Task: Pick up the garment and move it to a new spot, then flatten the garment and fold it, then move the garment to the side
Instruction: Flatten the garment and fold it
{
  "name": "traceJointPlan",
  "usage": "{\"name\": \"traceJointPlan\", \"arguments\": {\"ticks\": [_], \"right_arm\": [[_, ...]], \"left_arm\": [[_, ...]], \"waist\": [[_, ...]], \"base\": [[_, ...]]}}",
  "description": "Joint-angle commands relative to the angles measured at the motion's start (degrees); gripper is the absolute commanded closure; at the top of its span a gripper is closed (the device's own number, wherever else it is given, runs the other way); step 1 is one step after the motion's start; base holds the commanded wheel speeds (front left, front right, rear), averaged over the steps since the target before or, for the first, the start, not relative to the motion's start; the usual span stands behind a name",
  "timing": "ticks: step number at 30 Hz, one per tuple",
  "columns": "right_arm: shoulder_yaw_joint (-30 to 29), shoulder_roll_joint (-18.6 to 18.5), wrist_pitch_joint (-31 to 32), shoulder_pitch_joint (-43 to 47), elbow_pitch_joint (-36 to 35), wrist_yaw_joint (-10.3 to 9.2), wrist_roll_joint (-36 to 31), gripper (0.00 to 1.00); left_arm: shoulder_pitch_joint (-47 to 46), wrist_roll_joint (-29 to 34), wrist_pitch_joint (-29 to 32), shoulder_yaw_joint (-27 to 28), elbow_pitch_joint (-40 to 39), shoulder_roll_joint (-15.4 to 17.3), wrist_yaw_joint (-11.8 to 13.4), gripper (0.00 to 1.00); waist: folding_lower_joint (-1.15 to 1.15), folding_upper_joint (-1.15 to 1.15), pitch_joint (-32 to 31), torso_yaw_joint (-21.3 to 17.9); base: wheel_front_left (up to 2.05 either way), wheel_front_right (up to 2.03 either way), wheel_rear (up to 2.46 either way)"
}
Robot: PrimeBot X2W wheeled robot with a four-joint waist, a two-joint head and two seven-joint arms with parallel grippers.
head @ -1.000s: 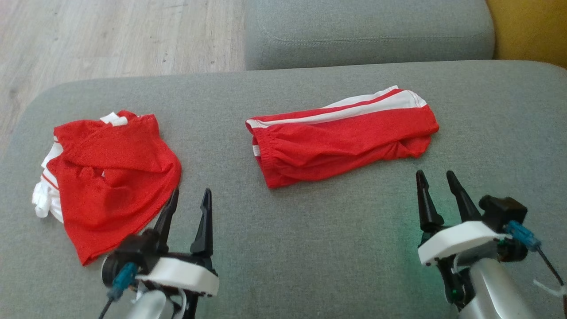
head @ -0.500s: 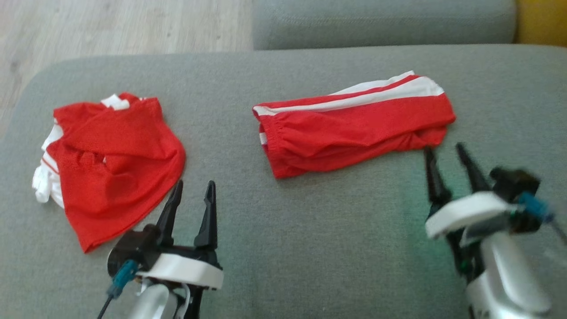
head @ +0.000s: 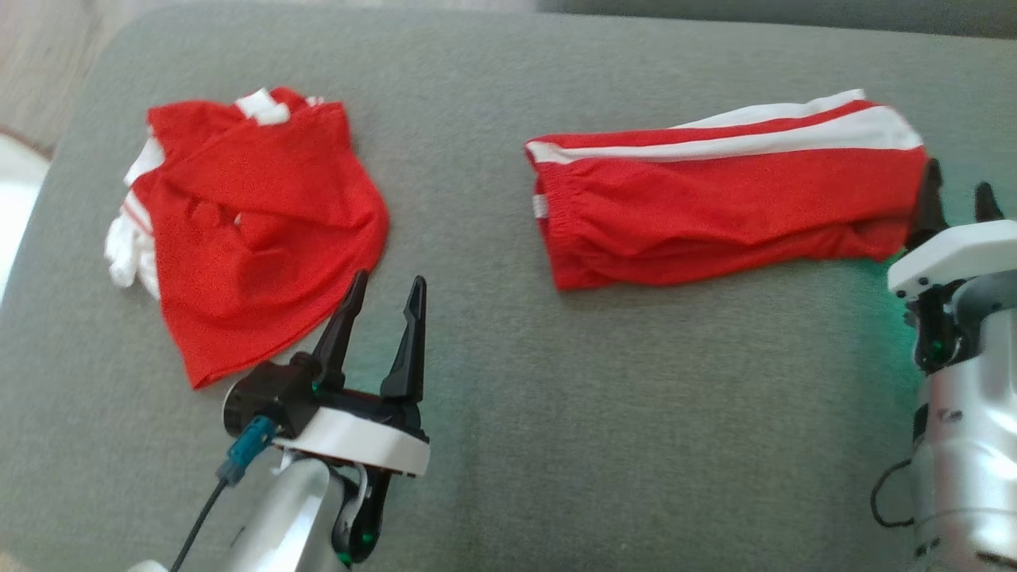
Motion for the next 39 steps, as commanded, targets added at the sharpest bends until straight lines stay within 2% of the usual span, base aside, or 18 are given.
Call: {"name": "traceJointPlan", "arguments": {"ticks": [1,4,8,16,17,19,20,29,39], "right_arm": [[-0.59,0.20,0.24,-2.73,-0.08,-0.04,-2.11,0.00],[-5.70,0.20,1.38,-4.76,4.40,-0.04,-6.04,0.00],[-9.43,0.20,1.97,-6.45,10.23,-0.04,-8.93,0.00],[-9.59,0.21,-1.07,-9.66,19.35,-0.04,-10.49,0.00],[-9.32,0.21,-1.50,-10.03,20.26,-0.04,-10.51,0.13],[-8.76,0.21,-2.54,-10.68,21.68,-0.04,-10.63,0.88],[-8.49,0.21,-3.29,-10.98,22.20,-0.04,-10.64,1.00],[-9.50,-0.40,-8.90,-11.49,21.27,-0.04,-12.69,1.00],[-10.45,-3.95,-10.29,-8.58,19.81,-0.04,-10.74,1.00]], "left_arm": [[-2.36,0.62,-0.54,1.70,-1.38,0.00,-0.28,0.00],[-2.62,0.80,-0.54,1.79,-1.15,-0.41,-0.65,0.00],[-2.84,1.01,-0.54,2.22,-0.89,-0.80,-0.98,0.00],[-3.08,1.46,-0.55,2.98,-0.86,-1.33,-1.37,0.00],[-3.11,1.51,-0.55,3.05,-0.84,-1.38,-1.41,0.00],[-3.17,1.64,-0.55,3.15,-0.78,-1.45,-1.49,0.00],[-3.23,1.69,-0.55,3.19,-0.76,-1.49,-1.53,0.00],[-3.16,2.52,-0.55,3.98,-0.53,-1.59,-1.87,0.00],[-1.59,2.88,-0.55,4.15,-1.40,-1.67,-2.10,0.00]], "waist": [[-0.01,0.00,1.60,1.84],[-0.01,0.00,2.11,2.74],[-0.01,0.00,2.27,3.39],[-0.01,0.00,2.73,3.31],[-0.01,0.00,2.82,3.21],[-0.01,0.00,2.97,2.96],[-0.01,0.00,3.05,2.83],[-0.01,0.00,1.93,0.73],[-0.01,0.00,-1.66,-1.82]], "base": [[0.00,0.00,0.00],[0.00,0.00,0.00],[0.00,0.00,0.00],[0.00,0.00,0.00],[0.00,0.00,0.00],[0.00,0.00,0.00],[0.00,0.00,0.00],[0.00,0.00,0.00],[0.00,0.00,0.00]]}}
